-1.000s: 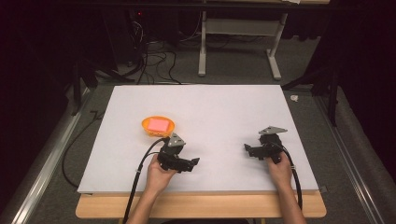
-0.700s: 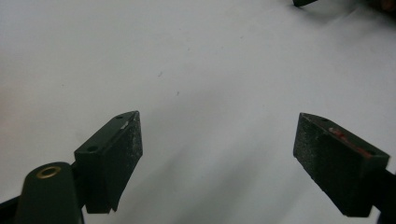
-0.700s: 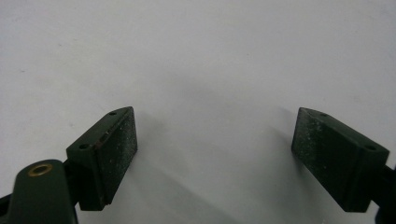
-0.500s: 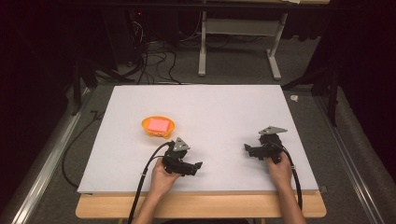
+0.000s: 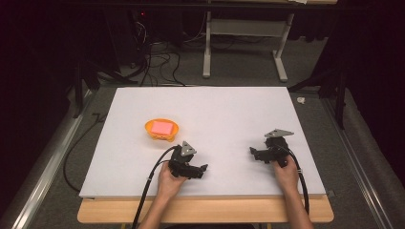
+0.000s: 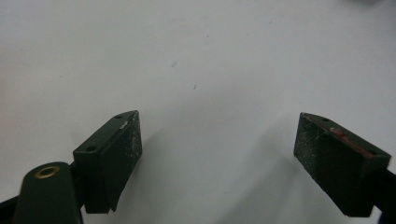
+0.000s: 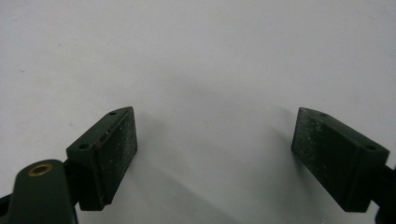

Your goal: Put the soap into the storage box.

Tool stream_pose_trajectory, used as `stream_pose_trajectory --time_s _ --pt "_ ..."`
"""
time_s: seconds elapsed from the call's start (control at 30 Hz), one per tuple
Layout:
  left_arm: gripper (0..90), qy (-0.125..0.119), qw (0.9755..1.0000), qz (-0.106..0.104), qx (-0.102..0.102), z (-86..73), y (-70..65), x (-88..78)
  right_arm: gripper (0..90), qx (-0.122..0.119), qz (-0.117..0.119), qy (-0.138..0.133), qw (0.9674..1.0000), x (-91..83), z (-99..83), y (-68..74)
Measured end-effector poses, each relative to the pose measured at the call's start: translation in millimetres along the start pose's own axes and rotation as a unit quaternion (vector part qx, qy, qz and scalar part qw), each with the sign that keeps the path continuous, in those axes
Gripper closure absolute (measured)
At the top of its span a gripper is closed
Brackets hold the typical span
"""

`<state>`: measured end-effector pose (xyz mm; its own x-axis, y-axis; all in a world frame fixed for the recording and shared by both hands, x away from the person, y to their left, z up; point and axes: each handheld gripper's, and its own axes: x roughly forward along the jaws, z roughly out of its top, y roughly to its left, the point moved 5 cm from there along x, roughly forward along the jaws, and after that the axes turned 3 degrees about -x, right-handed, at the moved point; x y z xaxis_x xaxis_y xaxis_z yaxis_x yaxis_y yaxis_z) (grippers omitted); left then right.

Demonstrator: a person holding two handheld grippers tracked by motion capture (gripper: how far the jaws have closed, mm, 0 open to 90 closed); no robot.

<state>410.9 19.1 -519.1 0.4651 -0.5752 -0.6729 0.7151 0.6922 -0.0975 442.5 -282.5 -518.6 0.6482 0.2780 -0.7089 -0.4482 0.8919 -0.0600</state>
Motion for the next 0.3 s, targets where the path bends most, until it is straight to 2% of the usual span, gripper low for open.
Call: stream_pose_trajectory --time_s 0.17,0.23,0.3 --pt "15.7 0.003 0.9999 0.007 0.007 -0.4 -1.2 1.1 15.0 0.002 0.000 0.000 1.0000 0.0 0.0 0.2" --pt "15.4 0.006 0.9997 0.016 0.017 -0.6 -2.6 1.8 14.9 0.002 0.000 0.000 1.0000 0.0 0.0 0.2" --pt "15.3 0.006 0.9998 0.012 0.014 -0.6 -2.1 1.9 14.9 0.002 0.000 0.000 1.0000 0.0 0.0 0.2"
